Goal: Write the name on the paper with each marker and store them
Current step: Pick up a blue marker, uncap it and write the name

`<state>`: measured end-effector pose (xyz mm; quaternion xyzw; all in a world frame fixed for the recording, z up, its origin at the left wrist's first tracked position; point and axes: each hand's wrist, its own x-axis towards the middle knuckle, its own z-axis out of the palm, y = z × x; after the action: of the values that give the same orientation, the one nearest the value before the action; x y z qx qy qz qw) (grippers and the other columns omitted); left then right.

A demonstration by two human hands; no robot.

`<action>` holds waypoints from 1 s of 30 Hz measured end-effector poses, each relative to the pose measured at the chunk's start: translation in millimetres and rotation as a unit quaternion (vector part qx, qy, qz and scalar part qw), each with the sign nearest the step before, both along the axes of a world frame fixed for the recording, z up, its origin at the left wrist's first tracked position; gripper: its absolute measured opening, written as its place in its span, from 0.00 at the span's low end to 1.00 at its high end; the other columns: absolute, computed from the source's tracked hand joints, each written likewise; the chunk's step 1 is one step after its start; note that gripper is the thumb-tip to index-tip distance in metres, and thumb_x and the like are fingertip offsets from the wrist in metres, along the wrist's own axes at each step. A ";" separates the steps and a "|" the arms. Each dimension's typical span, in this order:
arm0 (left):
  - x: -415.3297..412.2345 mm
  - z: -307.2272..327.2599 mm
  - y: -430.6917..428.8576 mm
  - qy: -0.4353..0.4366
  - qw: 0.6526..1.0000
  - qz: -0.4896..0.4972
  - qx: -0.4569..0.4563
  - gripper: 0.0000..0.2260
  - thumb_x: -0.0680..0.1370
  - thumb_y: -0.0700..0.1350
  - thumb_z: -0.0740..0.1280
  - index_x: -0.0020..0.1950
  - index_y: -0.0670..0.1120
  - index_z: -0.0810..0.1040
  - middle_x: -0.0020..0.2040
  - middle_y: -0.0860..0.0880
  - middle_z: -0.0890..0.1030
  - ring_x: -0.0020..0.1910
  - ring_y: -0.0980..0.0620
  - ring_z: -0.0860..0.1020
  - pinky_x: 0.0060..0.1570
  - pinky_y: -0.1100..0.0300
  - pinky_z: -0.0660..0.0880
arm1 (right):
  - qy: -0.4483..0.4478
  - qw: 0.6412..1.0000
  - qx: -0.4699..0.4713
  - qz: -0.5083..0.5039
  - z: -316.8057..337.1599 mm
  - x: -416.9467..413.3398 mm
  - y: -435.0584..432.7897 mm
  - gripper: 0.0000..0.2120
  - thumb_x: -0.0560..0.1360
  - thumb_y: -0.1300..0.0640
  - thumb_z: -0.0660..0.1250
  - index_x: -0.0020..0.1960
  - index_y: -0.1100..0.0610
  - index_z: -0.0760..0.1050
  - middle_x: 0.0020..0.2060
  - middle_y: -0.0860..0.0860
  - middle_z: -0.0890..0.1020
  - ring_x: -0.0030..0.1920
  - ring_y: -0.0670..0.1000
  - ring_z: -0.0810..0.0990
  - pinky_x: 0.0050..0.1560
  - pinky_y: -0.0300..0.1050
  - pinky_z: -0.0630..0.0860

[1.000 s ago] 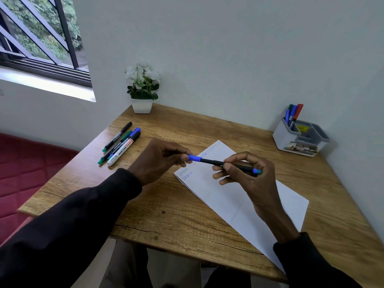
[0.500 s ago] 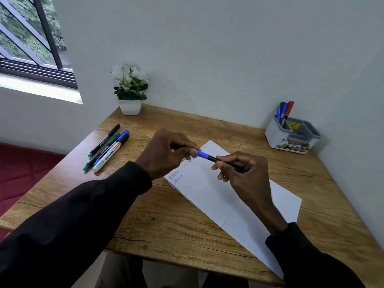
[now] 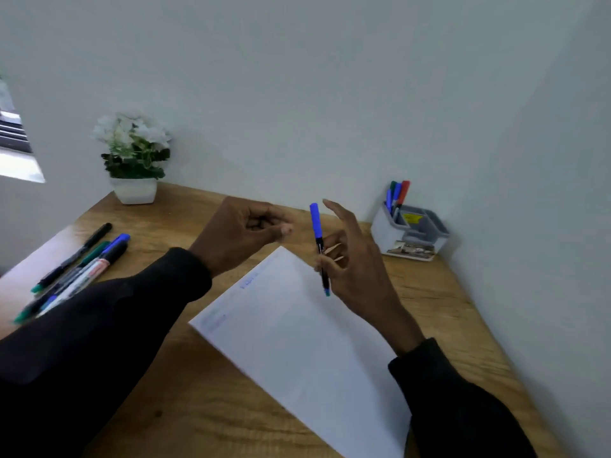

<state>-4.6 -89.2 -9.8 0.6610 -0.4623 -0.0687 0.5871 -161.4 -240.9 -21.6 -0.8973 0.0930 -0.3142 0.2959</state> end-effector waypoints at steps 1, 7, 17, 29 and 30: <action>0.9 -0.9 -4.9 0.001 1.000 -0.002 0.001 0.07 0.73 0.39 0.75 0.50 0.44 0.86 0.44 0.53 0.87 0.44 0.58 0.84 0.47 0.70 0.78 | 0.000 1.000 0.008 -0.005 1.3 -0.4 -7.8 0.41 0.74 0.71 0.72 0.79 0.45 0.63 0.37 0.55 0.81 0.36 0.55 0.82 0.40 0.51 0.80; -0.1 -1.0 -24.3 -0.027 0.999 -0.013 0.017 0.06 0.72 0.38 0.75 0.48 0.44 0.86 0.42 0.54 0.86 0.40 0.58 0.84 0.44 0.71 0.78 | -0.081 0.990 0.071 -0.095 15.9 -5.9 -74.7 0.39 0.74 0.69 0.73 0.78 0.44 0.66 0.39 0.50 0.82 0.42 0.44 0.83 0.43 0.36 0.81; 8.0 -11.1 -24.0 -0.031 0.999 0.014 0.030 0.07 0.72 0.39 0.75 0.49 0.45 0.86 0.43 0.55 0.86 0.42 0.57 0.84 0.45 0.70 0.78 | -0.146 0.964 0.015 -0.222 42.2 -10.3 -174.4 0.42 0.73 0.69 0.76 0.80 0.49 0.63 0.40 0.52 0.84 0.38 0.34 0.82 0.42 0.23 0.74; 8.6 -10.2 -12.7 -0.034 0.998 0.015 0.041 0.06 0.72 0.37 0.75 0.49 0.44 0.86 0.41 0.50 0.87 0.40 0.53 0.84 0.43 0.70 0.78 | -0.018 0.973 -0.062 -0.220 21.2 31.1 -203.9 0.28 0.74 0.66 0.77 0.72 0.54 0.75 0.54 0.56 0.82 0.47 0.51 0.83 0.52 0.46 0.84; 9.0 -10.4 -10.7 -0.036 0.998 0.017 0.042 0.06 0.72 0.37 0.74 0.49 0.44 0.86 0.41 0.50 0.87 0.40 0.53 0.84 0.43 0.70 0.78 | -0.005 0.972 -0.068 -0.226 18.8 31.4 -205.3 0.27 0.74 0.66 0.78 0.70 0.55 0.77 0.56 0.58 0.81 0.47 0.51 0.82 0.52 0.48 0.84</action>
<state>4.4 -99.9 -20.2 0.6951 -0.4686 -0.0543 0.5426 -129.9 -446.2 -2.8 -0.8692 0.2704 -0.3834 0.1561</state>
